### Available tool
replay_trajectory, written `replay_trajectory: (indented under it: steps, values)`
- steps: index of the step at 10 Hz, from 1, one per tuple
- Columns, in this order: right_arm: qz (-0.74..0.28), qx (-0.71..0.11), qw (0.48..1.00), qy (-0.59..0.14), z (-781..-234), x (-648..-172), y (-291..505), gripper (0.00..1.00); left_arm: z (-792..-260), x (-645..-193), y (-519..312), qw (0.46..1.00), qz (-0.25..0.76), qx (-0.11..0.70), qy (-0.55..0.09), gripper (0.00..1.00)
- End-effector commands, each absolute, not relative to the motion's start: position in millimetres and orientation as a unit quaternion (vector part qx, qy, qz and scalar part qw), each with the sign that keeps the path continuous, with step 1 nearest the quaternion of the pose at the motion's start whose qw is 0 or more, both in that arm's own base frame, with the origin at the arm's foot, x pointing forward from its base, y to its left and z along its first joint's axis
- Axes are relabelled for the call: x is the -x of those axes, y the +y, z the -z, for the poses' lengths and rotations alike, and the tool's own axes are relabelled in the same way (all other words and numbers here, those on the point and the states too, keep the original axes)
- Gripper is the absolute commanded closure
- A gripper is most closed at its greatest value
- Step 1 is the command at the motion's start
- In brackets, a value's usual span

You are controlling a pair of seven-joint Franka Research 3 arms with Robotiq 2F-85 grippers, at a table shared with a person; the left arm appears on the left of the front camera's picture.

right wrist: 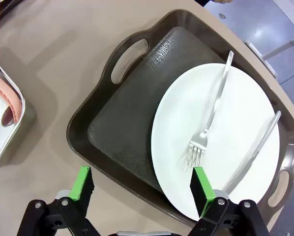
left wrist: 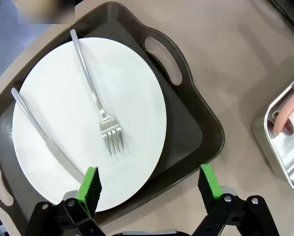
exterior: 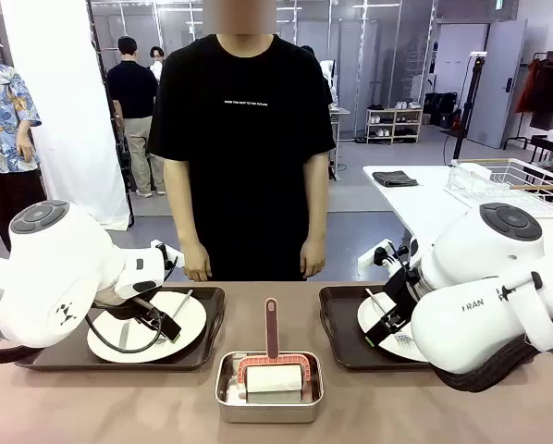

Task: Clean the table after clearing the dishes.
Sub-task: When the left (or right) Handle tray is removed, use the left hand (or right hand) to clean the left (or right) side of the table with the Lint Roller.

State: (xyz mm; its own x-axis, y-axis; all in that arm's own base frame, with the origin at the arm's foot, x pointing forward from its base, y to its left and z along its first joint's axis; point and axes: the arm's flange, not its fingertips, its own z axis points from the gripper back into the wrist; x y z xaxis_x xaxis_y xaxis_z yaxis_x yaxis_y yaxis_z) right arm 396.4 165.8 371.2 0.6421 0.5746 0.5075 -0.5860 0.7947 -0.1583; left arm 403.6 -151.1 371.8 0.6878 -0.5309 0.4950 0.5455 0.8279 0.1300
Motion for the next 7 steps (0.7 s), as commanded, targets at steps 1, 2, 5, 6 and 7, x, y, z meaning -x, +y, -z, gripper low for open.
replay_trajectory:
  steps: [1,2,5,6,7]
  values:
    - [-0.32,-0.01,0.906,-0.276,-371.2,-396.4,165.8,0.0,-371.8,-403.5,-151.3,0.918,0.293,0.014,-0.265,0.0]
    - [-0.32,-0.01,0.906,-0.276,-371.2,-396.4,165.8,0.0,-371.8,-403.5,-151.3,0.918,0.293,0.014,-0.265,0.0]
    - [-0.32,-0.01,0.906,-0.276,-371.2,-396.4,165.8,0.0,-371.8,-403.5,-151.3,0.918,0.293,0.014,-0.265,0.0]
    - [-0.32,-0.01,0.906,-0.276,-371.2,-396.4,165.8,0.0,-371.8,-403.5,-151.3,0.918,0.293,0.014,-0.265,0.0]
    - [-0.32,-0.01,0.906,-0.276,-371.2,-396.4,165.8,0.0,-371.8,-403.5,-151.3,0.918,0.293,0.014,-0.265,0.0]
